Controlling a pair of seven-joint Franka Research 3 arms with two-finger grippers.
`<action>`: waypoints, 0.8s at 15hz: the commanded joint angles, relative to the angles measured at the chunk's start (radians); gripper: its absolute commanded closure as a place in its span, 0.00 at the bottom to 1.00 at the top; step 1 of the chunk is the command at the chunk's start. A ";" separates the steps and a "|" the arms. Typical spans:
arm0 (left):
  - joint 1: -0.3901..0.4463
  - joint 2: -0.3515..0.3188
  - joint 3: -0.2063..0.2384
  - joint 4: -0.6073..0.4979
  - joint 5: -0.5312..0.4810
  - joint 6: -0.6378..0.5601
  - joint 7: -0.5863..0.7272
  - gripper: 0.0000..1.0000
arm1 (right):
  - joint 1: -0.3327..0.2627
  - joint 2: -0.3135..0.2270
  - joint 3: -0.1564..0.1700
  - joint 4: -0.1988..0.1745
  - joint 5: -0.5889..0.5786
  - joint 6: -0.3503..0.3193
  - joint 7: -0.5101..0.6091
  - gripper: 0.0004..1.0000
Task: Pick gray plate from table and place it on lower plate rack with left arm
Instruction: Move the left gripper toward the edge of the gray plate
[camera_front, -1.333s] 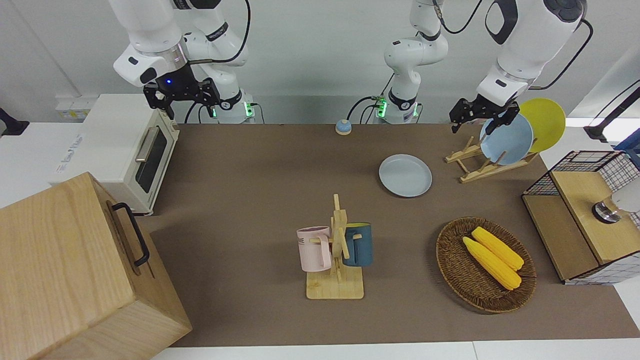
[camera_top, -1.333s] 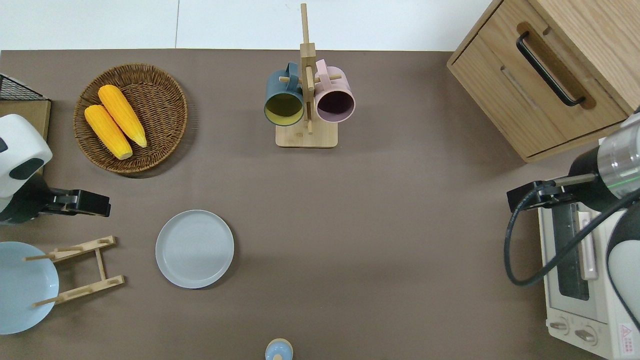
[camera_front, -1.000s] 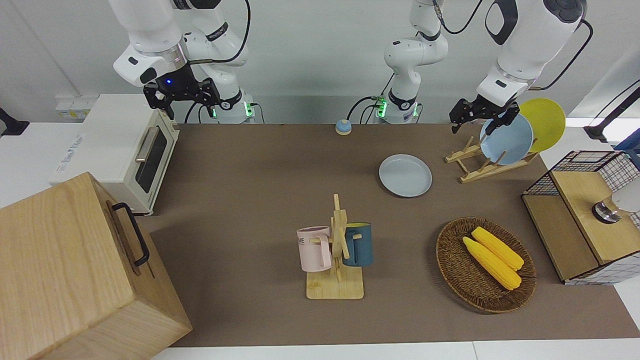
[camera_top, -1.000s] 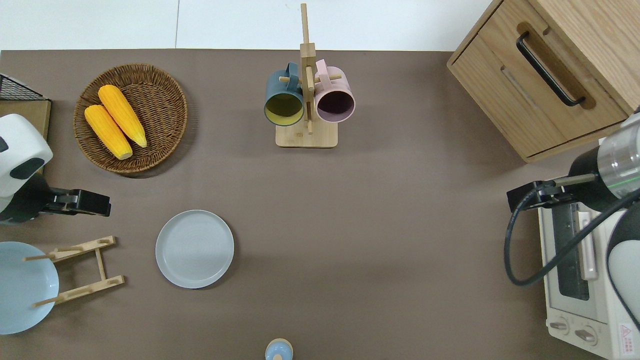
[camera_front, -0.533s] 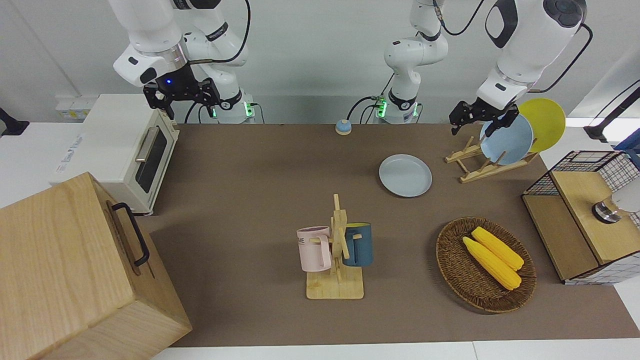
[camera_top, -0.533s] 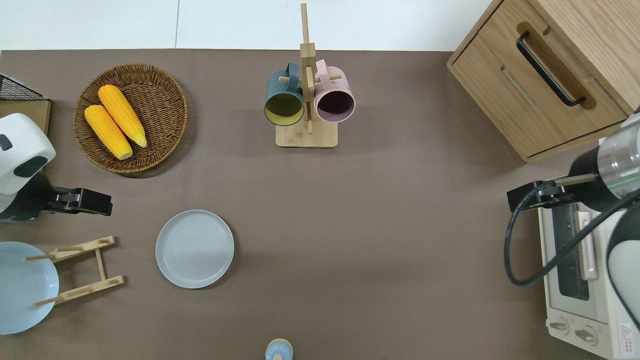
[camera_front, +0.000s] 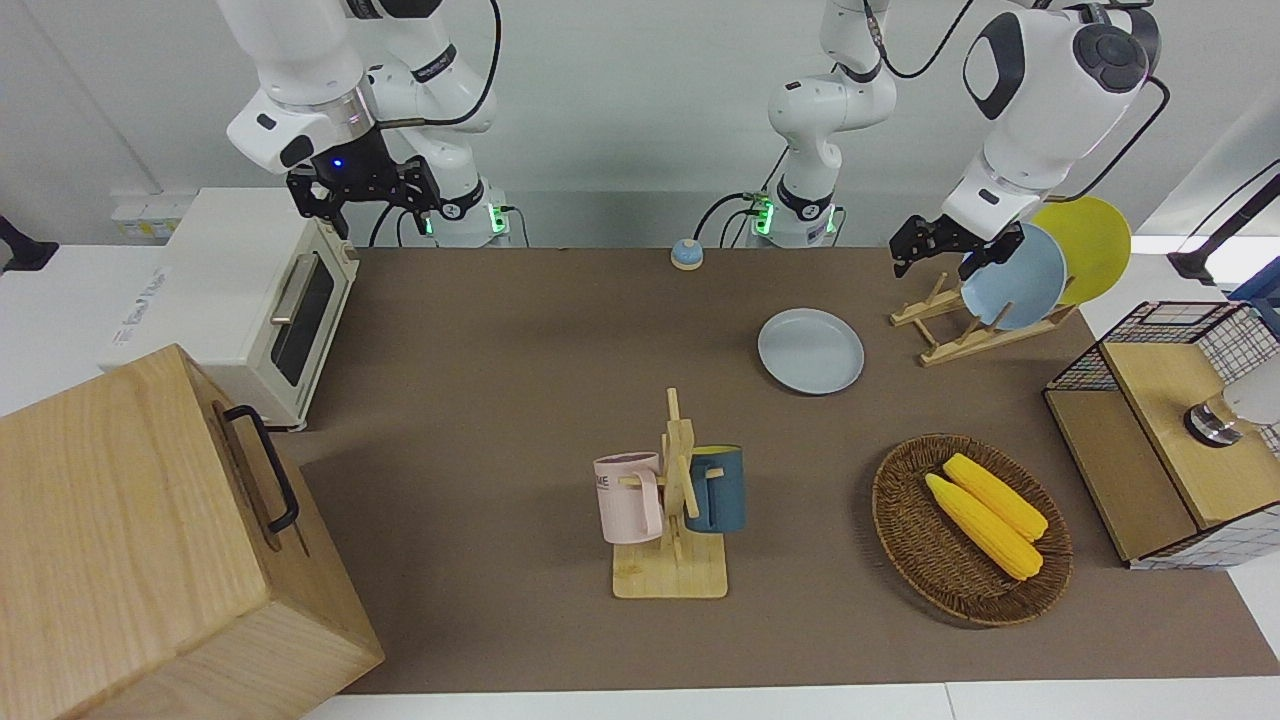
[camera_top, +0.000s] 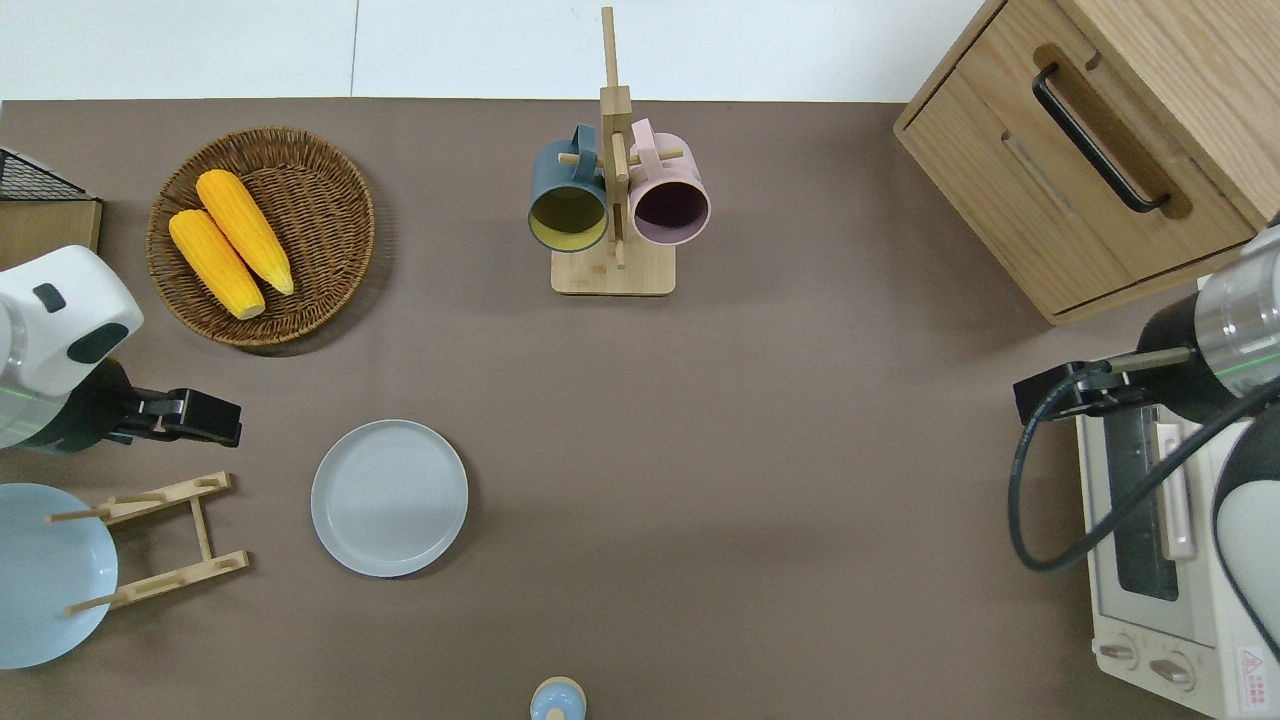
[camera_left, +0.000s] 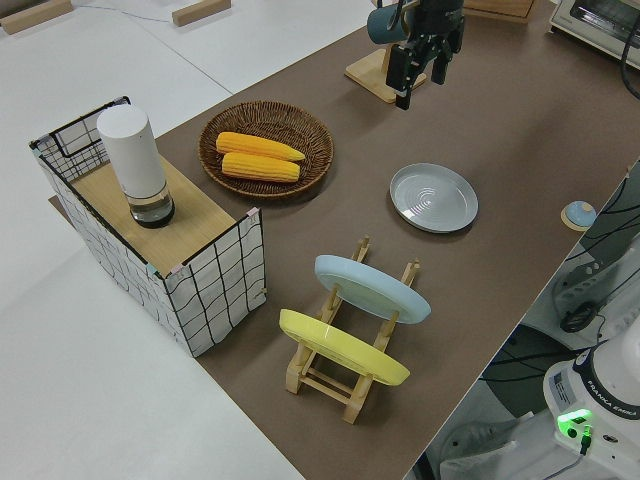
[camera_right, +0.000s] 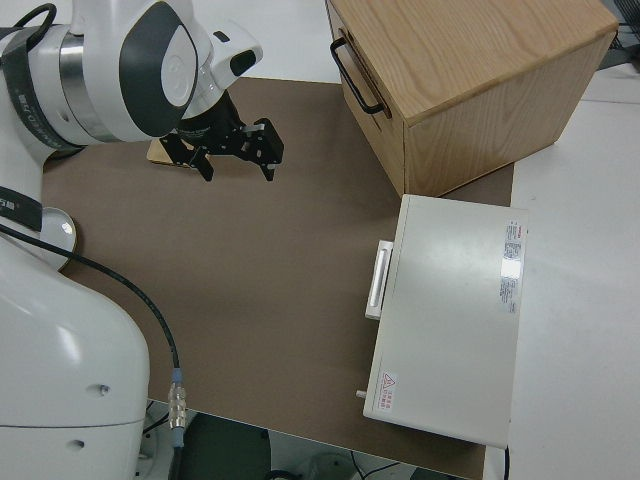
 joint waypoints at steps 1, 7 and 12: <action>-0.002 -0.067 -0.004 -0.115 0.008 0.064 -0.017 0.01 | -0.023 -0.004 0.021 0.007 -0.006 -0.011 0.012 0.02; 0.001 -0.162 -0.003 -0.382 0.000 0.303 -0.017 0.01 | -0.023 -0.002 0.021 0.007 -0.006 -0.011 0.012 0.02; 0.013 -0.196 0.002 -0.534 -0.050 0.446 -0.021 0.01 | -0.023 -0.002 0.021 0.007 -0.006 -0.011 0.012 0.02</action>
